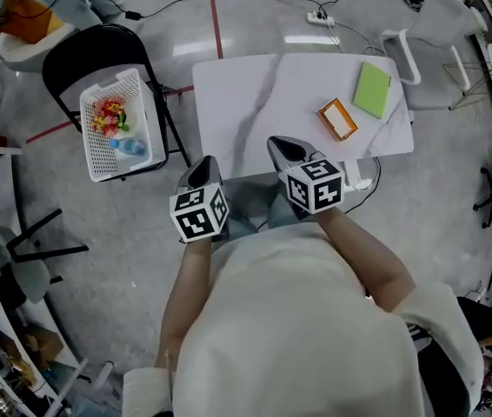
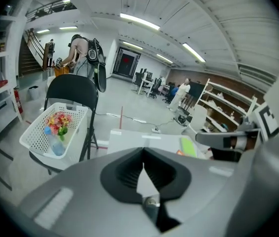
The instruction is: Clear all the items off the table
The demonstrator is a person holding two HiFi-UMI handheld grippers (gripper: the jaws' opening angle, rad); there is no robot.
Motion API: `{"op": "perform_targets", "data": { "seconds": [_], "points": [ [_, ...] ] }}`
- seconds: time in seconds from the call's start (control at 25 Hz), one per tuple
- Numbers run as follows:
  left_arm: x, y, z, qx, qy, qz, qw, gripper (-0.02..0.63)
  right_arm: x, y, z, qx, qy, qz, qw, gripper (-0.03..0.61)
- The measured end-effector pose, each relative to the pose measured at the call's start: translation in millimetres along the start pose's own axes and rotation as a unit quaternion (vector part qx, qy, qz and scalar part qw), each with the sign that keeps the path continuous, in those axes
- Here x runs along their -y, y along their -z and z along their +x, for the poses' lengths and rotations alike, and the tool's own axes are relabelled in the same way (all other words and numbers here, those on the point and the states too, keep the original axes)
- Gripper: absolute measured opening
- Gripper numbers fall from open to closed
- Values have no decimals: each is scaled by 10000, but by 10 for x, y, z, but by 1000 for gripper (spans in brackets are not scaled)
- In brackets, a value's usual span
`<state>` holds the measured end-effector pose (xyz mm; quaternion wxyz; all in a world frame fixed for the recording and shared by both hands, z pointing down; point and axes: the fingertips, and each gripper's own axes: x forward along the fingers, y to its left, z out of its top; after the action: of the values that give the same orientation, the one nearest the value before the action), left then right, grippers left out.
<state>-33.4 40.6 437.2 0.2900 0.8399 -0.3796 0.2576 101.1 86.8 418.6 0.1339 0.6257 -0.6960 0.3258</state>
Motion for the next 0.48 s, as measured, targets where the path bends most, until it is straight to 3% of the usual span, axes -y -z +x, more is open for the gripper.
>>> {"op": "perform_targets", "data": {
  "seconds": [0.24, 0.48],
  "points": [
    [613, 99, 329, -224, 351, 251, 9988, 9, 687, 135, -227, -133, 315, 78, 9994, -2],
    [1048, 202, 681, -424, 444, 356, 9975, 9, 1377, 291, -377, -300, 552, 73, 9980, -2]
  ]
}}
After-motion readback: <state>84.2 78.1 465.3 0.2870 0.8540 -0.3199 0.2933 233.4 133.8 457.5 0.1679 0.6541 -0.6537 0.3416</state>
